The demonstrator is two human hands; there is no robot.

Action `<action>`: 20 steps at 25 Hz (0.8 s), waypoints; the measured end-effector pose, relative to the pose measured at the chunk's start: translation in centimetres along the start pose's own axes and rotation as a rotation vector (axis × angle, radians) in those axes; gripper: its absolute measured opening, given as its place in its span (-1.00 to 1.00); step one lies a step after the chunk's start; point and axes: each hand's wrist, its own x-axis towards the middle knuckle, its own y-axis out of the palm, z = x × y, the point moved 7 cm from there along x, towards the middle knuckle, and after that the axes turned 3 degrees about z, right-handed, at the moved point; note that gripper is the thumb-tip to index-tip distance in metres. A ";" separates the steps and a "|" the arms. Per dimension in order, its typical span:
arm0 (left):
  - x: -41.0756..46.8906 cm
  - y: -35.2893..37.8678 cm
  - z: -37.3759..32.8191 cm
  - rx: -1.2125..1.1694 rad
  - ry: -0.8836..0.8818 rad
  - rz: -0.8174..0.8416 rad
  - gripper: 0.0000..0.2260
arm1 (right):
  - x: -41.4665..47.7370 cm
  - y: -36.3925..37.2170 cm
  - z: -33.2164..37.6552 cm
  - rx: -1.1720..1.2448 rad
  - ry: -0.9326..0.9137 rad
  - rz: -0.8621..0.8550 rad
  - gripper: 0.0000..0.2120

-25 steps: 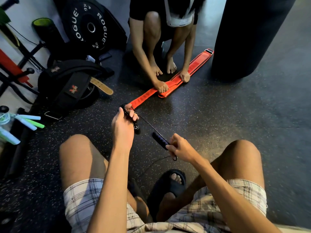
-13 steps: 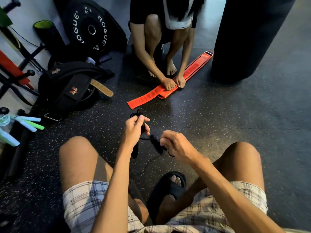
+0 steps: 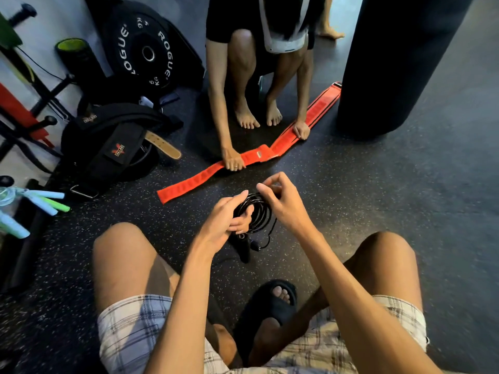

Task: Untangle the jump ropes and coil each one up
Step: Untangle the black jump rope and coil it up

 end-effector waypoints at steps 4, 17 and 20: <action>0.2 0.1 -0.2 -0.180 0.037 -0.096 -0.63 | -0.4 1.2 -3.3 0.018 0.137 -0.001 -0.74; 0.3 -1.0 -1.6 -0.230 0.257 -0.282 -0.70 | -7.1 4.0 -7.9 -0.168 0.250 0.332 -0.83; 0.0 -1.5 -2.2 -0.057 0.303 -0.341 -0.72 | -7.4 3.6 -5.8 -0.142 0.207 0.315 -0.83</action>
